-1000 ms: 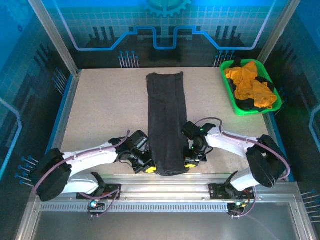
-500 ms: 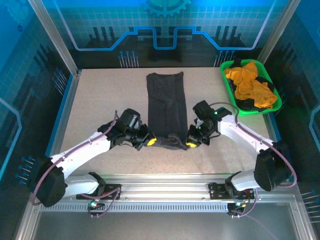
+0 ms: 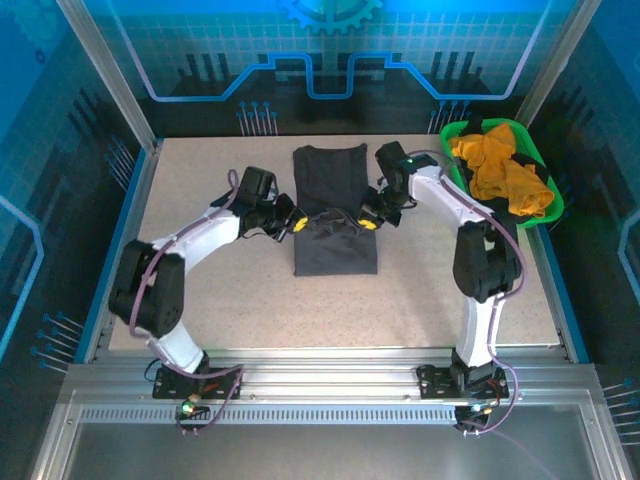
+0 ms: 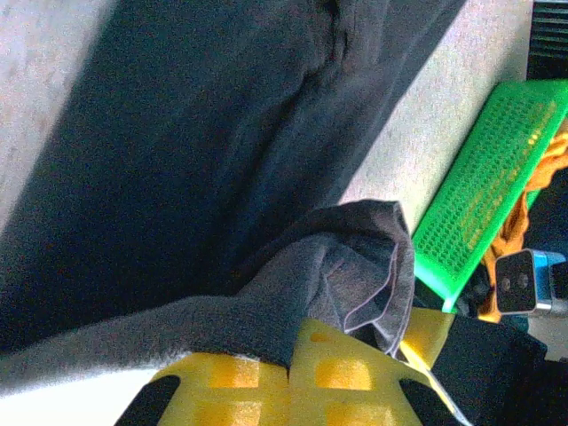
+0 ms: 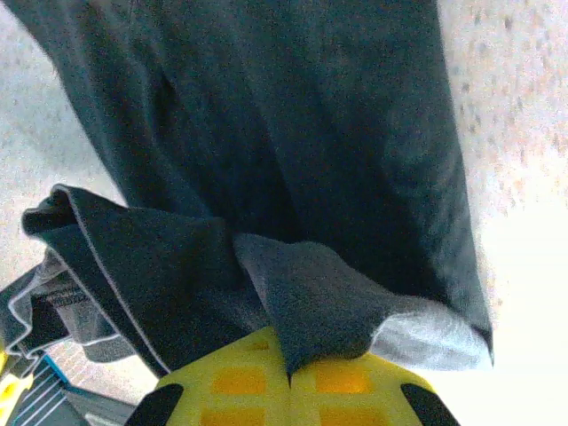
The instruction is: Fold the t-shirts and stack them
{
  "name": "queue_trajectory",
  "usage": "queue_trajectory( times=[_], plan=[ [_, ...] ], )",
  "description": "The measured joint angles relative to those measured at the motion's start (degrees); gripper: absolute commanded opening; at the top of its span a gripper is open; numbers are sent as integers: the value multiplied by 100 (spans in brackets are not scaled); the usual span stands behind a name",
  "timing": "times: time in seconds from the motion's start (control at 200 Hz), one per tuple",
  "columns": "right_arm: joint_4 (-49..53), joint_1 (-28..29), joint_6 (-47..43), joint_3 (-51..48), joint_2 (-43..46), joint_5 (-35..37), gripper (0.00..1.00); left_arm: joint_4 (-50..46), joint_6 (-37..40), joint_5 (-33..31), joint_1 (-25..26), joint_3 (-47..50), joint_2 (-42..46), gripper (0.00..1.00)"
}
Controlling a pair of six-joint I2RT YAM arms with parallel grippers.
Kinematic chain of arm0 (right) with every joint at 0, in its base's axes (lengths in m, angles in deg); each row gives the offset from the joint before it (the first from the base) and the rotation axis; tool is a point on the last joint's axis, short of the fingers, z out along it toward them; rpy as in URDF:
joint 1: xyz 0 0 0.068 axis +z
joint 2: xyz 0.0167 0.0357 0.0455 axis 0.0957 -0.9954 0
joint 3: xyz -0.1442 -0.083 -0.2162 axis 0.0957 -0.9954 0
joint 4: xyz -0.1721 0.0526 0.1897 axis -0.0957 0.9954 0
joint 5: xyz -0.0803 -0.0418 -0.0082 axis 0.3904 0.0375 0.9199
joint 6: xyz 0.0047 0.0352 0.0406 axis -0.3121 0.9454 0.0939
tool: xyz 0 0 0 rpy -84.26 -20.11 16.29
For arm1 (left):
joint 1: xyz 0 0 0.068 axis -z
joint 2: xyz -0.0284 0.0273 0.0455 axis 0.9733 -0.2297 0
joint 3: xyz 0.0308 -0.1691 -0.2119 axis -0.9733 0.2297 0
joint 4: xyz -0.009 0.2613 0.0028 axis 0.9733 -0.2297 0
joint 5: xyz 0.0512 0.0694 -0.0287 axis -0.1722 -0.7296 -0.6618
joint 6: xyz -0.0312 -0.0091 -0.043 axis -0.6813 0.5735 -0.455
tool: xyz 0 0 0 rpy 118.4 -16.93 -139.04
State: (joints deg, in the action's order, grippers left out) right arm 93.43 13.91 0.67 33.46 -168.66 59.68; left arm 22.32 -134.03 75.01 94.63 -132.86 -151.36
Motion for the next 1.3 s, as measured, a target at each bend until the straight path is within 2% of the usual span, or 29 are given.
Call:
queue_trajectory(
  times=[0.125,0.15,0.195,0.235,0.26,0.295,0.4,0.49,0.55,0.615,0.72,0.805,0.94,1.095,1.195,1.301],
  plan=[
    [83,-151,-37,562,-632,0,0,83,111,105,-140,-446,-741,0],
    [92,-181,-50,688,-767,-13,7,98,122,116,-162,-509,-857,0],
    [149,-227,-94,968,-1012,-79,23,96,142,153,-199,-632,-1036,11],
    [155,-267,-166,1226,-1248,-175,38,85,184,168,-229,-754,-1198,27],
    [164,-291,-225,1397,-1394,-232,44,68,210,168,-245,-817,-1266,36],
    [173,-315,-310,1626,-1589,-308,50,31,264,166,-267,-898,-1340,43],
    [306,-369,-605,2210,-1956,-415,57,-136,413,144,-319,-1049,-1370,58],
    [452,-433,-769,2413,-1910,-391,59,-293,542,24,-330,-1032,-1187,61],
    [511,-492,-824,2352,-1735,-299,60,-393,566,-72,-330,-855,-866,60],
    [389,-568,-857,1823,-1268,-157,61,-422,538,-138,-328,-387,-262,59],
    [136,-636,-815,332,-92,-26,59,-363,297,-136,-310,651,800,59],
    [-179,-584,-691,-868,756,-74,59,-127,-66,-83,-240,1488,1222,59],
    [-715,-352,-354,-2116,1191,-271,59,326,-684,-44,-33,2210,988,60],
    [-1342,-170,103,-2970,1117,-518,58,929,-1180,-2,175,2269,461,57],
    [-1572,-173,208,-2990,898,-527,56,1172,-1364,59,225,2229,170,51],
    [-1707,-173,304,-2949,669,-562,53,1266,-1484,109,219,2177,70,38]
  ],
)
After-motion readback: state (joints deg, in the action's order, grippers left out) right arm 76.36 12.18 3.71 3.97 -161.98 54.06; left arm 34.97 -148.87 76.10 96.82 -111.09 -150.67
